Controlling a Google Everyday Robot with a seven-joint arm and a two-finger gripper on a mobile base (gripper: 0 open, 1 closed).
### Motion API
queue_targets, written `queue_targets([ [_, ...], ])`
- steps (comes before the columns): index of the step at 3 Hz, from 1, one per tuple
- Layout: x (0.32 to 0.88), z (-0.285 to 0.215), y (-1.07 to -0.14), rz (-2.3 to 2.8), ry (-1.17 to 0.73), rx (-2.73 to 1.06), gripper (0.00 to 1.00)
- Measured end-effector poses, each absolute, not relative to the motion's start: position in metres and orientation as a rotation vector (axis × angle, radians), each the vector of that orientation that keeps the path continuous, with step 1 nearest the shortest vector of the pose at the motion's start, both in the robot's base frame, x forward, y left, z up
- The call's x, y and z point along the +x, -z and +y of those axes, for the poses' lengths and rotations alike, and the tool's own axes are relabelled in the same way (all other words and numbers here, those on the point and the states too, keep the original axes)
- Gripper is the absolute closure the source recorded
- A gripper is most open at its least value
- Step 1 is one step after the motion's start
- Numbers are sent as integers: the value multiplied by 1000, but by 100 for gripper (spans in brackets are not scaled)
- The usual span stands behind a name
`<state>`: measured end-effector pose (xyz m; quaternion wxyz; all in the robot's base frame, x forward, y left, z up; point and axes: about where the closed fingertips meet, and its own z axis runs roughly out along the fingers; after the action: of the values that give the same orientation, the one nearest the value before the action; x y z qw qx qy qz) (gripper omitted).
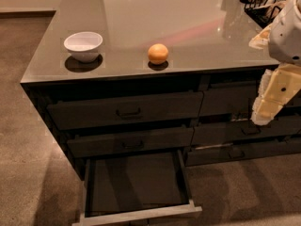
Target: Place orange into bottom drawer
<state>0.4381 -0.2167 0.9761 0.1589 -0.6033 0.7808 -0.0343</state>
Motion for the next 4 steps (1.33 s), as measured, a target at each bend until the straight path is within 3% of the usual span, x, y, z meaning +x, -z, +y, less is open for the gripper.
queue_targets([
  [3, 448, -216, -978, 2233, 117, -1678, 0],
  [4, 510, -164, -958, 2125, 58, -1728, 0],
])
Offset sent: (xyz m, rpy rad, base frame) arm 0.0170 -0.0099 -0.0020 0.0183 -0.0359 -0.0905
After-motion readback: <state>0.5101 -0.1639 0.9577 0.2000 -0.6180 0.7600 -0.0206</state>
